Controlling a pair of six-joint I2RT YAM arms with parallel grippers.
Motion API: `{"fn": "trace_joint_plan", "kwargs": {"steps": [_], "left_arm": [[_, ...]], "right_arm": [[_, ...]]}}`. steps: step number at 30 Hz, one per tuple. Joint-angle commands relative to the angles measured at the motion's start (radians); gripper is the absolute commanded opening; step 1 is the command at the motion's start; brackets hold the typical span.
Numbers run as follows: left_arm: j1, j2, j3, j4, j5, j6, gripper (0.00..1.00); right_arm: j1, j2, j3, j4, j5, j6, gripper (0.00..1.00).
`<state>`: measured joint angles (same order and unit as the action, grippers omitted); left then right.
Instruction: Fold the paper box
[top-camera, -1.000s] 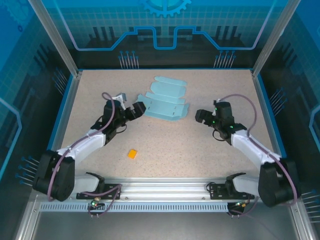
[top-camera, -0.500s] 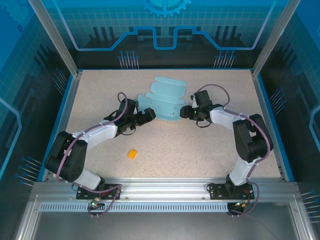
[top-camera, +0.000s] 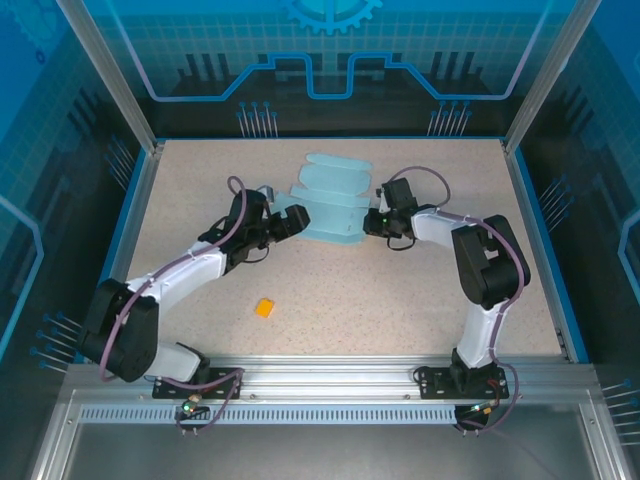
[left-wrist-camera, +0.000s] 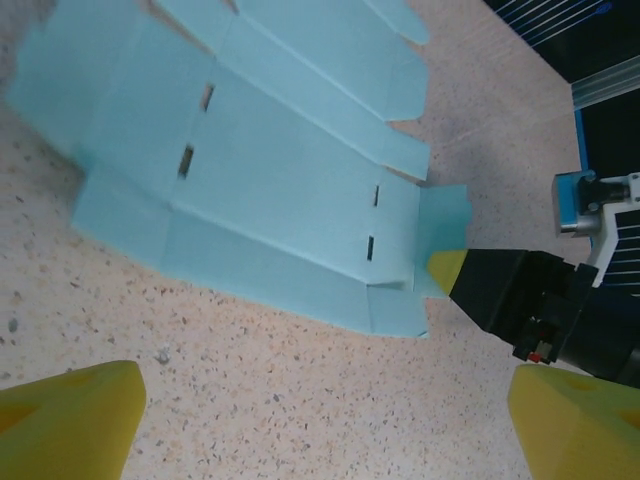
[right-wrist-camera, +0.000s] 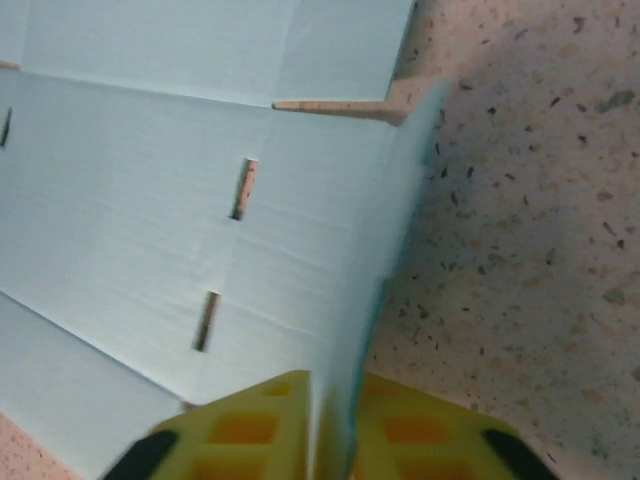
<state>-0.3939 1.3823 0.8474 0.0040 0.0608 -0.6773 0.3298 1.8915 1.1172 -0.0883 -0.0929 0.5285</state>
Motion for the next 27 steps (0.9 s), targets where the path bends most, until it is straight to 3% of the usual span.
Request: {"fn": "trace_joint_plan", "kwargs": {"steps": [1,7,17,21,27], "left_arm": [[-0.005,-0.083,-0.018,-0.015,-0.084,0.13,0.95],[-0.005,-0.212,0.02,-0.077,-0.11,0.286,0.91],[-0.006,-0.342,0.175,-0.277,0.028,0.617,0.87],[-0.005,-0.324,0.25,-0.339,0.151,0.811,0.84],[-0.008,-0.209,0.402,-0.459,0.289,1.092,0.82]], "right_arm": [[-0.029,-0.053,0.009,0.005,0.004,-0.085,0.06],[-0.077,-0.193,0.032,-0.091,-0.098,-0.298,0.0],[-0.034,-0.269,0.161,-0.381,-0.326,-0.661,0.0],[0.015,-0.303,0.213,-0.502,-0.329,-0.848,0.0],[0.019,-0.319,0.341,-0.648,-0.403,-0.971,0.0]]}}
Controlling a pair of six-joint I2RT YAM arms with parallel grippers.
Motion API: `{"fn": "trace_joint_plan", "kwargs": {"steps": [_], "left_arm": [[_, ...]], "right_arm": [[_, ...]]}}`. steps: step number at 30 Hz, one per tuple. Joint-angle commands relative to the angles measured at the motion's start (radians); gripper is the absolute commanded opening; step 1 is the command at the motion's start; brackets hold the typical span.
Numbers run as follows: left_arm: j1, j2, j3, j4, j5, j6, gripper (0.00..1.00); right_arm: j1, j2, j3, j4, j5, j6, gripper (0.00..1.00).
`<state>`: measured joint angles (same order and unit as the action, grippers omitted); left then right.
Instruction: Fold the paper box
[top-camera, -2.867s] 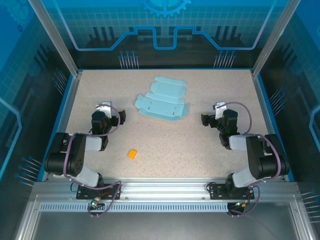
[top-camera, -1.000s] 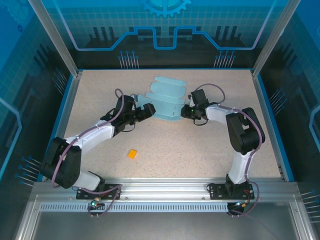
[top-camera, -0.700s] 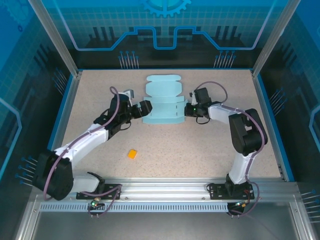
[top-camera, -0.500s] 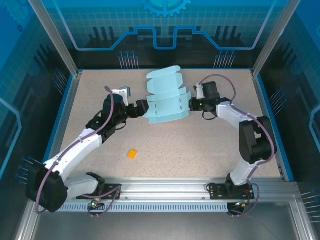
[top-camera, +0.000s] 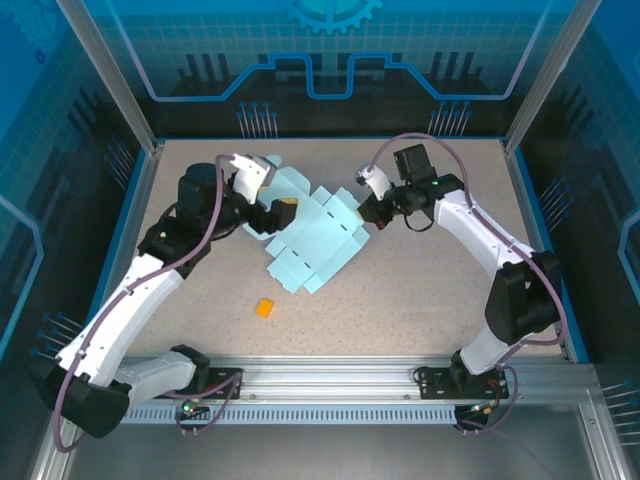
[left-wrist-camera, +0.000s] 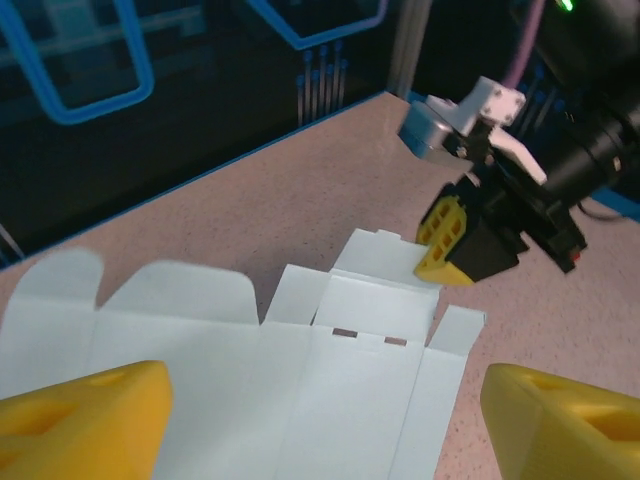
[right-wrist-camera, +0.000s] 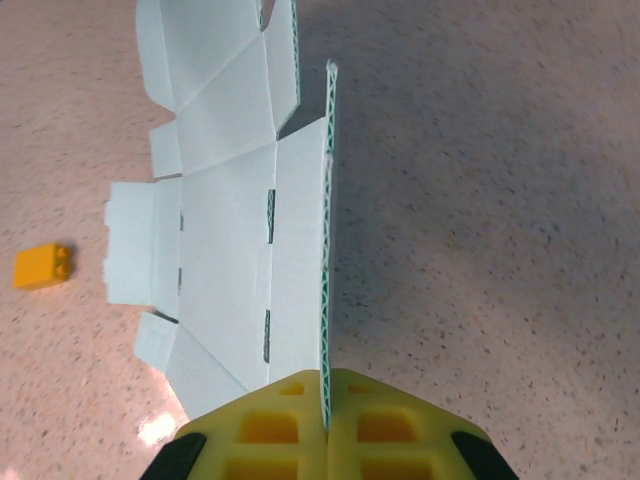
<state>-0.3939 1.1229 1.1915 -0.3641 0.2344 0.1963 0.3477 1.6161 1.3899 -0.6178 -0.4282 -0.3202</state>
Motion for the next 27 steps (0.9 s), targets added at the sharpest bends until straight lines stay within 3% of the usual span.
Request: {"fn": "trace_joint_plan", "kwargs": {"steps": [1,7,17,23,27], "left_arm": [[-0.008,0.073,0.082,-0.097,0.132,0.258,0.82],[-0.015,0.274,0.371,-0.3,0.226,0.504,0.81],[-0.059,0.537,0.748,-0.588,0.247,0.848,0.88],[-0.081,0.704,0.966,-0.785,0.213,0.962,0.9],[-0.1,0.761,1.034,-0.842,0.169,1.002,0.85]], "right_arm": [[0.001,-0.049,0.081,-0.124,-0.061,-0.132,0.0],[-0.005,-0.071,0.157,-0.202,0.062,-0.182,0.0],[-0.015,-0.152,0.123,-0.221,0.033,-0.237,0.0],[-0.017,-0.169,0.154,-0.233,0.009,-0.256,0.0],[-0.017,-0.17,0.186,-0.245,0.016,-0.266,0.0]]}}
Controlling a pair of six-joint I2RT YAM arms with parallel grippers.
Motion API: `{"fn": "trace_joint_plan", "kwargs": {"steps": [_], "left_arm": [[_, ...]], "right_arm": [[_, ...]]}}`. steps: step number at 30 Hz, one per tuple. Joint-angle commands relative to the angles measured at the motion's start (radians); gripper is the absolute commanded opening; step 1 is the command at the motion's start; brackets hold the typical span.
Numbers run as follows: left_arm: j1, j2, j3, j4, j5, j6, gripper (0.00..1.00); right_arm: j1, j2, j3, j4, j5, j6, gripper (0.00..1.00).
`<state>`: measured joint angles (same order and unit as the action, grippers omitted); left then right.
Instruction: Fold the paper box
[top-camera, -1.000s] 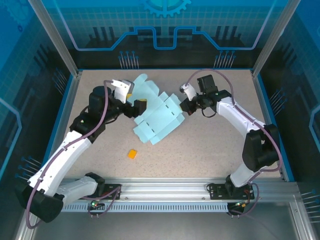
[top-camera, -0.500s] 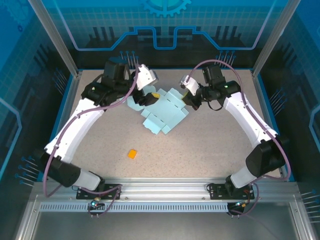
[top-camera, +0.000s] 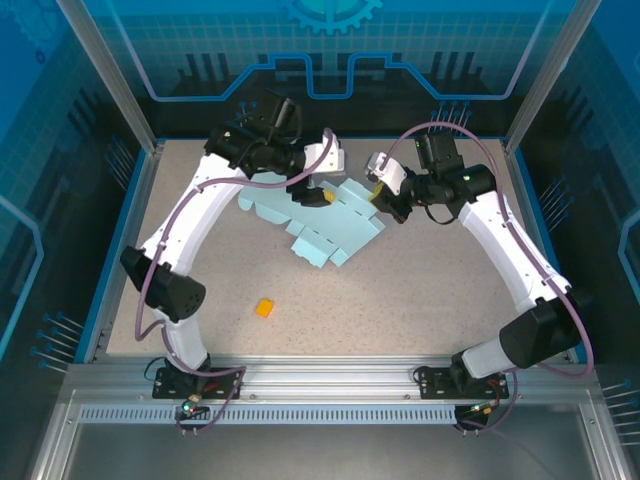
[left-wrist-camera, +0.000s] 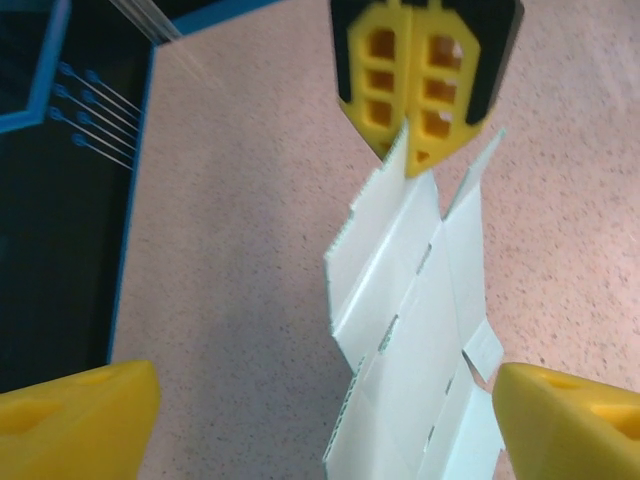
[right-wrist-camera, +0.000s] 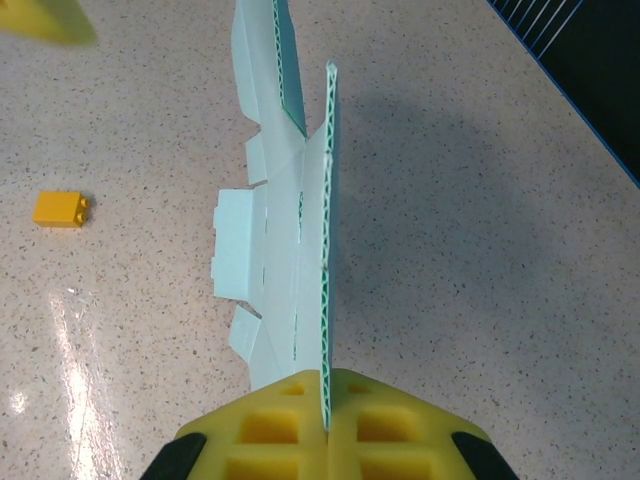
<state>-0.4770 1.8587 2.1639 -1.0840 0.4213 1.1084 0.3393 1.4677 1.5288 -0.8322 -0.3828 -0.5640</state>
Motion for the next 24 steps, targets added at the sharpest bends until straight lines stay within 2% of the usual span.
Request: {"fn": "trace_joint_plan", "kwargs": {"steps": [1,6,11,16,24], "left_arm": [[-0.02,0.036,0.075,-0.135,-0.026,0.101,0.82],[-0.025,0.061,0.108,-0.148,-0.056,0.134,0.64],[-0.03,0.076,0.105,-0.148,-0.088,0.141,0.42],[-0.031,0.085,0.098,-0.13,-0.138,0.141,0.3],[-0.028,0.102,0.125,-0.113,-0.163,0.104,0.0]], "right_arm": [[-0.008,-0.02,0.053,-0.035,-0.029,-0.026,0.0],[-0.008,-0.03,0.058,-0.036,-0.01,-0.038,0.0],[-0.006,-0.035,0.065,-0.03,-0.005,-0.047,0.0],[0.004,-0.033,0.077,-0.016,-0.009,-0.056,0.0],[0.012,-0.017,0.084,0.028,0.019,-0.048,0.0]]}}
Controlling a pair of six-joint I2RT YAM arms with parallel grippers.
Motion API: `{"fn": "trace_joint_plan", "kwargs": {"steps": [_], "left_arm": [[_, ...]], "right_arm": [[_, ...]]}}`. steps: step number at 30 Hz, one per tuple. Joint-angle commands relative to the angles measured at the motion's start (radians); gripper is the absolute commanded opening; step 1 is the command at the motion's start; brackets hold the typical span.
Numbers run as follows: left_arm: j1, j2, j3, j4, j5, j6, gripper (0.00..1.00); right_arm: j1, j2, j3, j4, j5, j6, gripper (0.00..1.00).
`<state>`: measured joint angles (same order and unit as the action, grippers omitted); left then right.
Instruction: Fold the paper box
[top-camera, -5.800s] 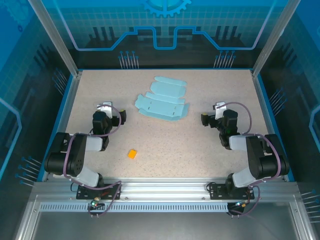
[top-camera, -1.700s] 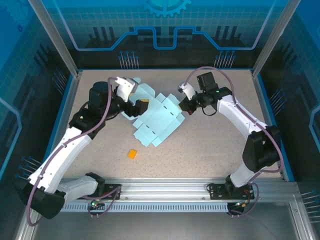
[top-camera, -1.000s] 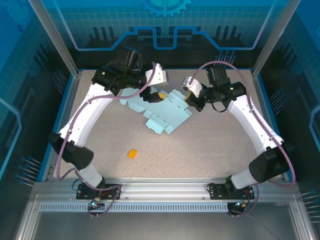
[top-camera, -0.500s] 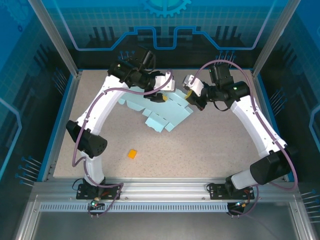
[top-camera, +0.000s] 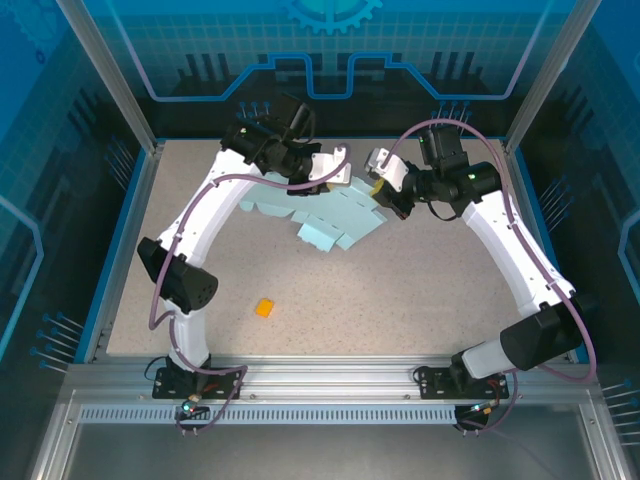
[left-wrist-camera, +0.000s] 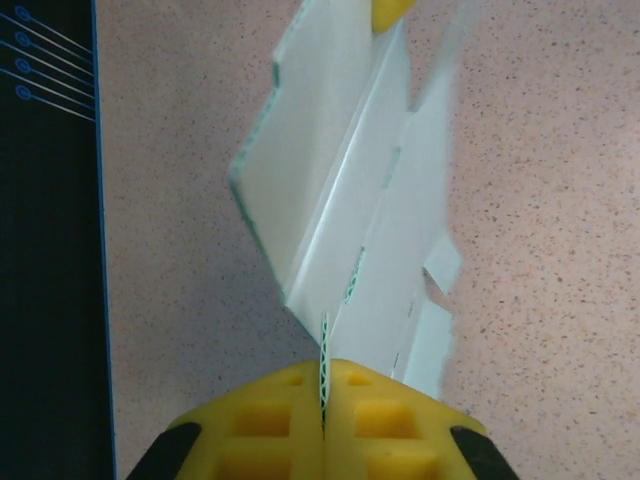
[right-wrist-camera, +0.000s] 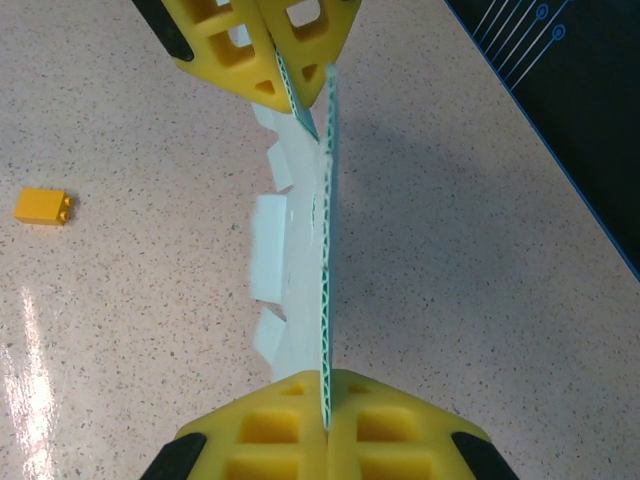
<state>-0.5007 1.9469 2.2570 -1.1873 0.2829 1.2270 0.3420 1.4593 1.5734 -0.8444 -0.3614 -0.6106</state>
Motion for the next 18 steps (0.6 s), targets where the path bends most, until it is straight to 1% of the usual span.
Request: {"fn": "trace_joint_plan", "kwargs": {"steps": [1,2,4,7,8,9,10,13,15,18], "left_arm": [[-0.003,0.011,0.036,-0.009,-0.027,-0.025,0.0],[-0.002,0.008,0.039,-0.008,-0.027,-0.035,0.0],[-0.002,-0.007,0.038,0.003,-0.03,-0.055,0.0],[0.005,-0.035,0.027,0.045,-0.032,-0.12,0.0],[0.01,-0.049,0.019,0.066,-0.033,-0.156,0.0],[0.015,-0.06,0.012,0.084,-0.027,-0.185,0.0],[0.023,-0.074,0.001,0.105,-0.016,-0.225,0.0],[0.047,-0.132,-0.087,0.186,0.011,-0.38,0.0],[0.067,-0.191,-0.204,0.277,0.035,-0.484,0.0],[0.094,-0.304,-0.418,0.487,0.108,-0.606,0.0]], "right_arm": [[0.008,-0.008,0.037,0.056,0.01,0.014,0.06],[0.006,-0.008,0.037,0.07,0.03,0.034,0.13],[0.001,-0.008,0.048,0.088,0.057,0.076,0.35],[-0.016,-0.022,0.065,0.116,0.062,0.143,0.5],[-0.022,-0.034,0.062,0.133,0.054,0.169,0.59],[-0.03,-0.048,0.054,0.152,0.041,0.195,0.67],[-0.044,-0.067,0.037,0.183,0.012,0.223,0.72],[-0.102,-0.129,-0.049,0.309,-0.107,0.315,0.78],[-0.137,-0.165,-0.119,0.392,-0.183,0.355,0.82],[-0.171,-0.208,-0.248,0.55,-0.249,0.38,0.84]]}}
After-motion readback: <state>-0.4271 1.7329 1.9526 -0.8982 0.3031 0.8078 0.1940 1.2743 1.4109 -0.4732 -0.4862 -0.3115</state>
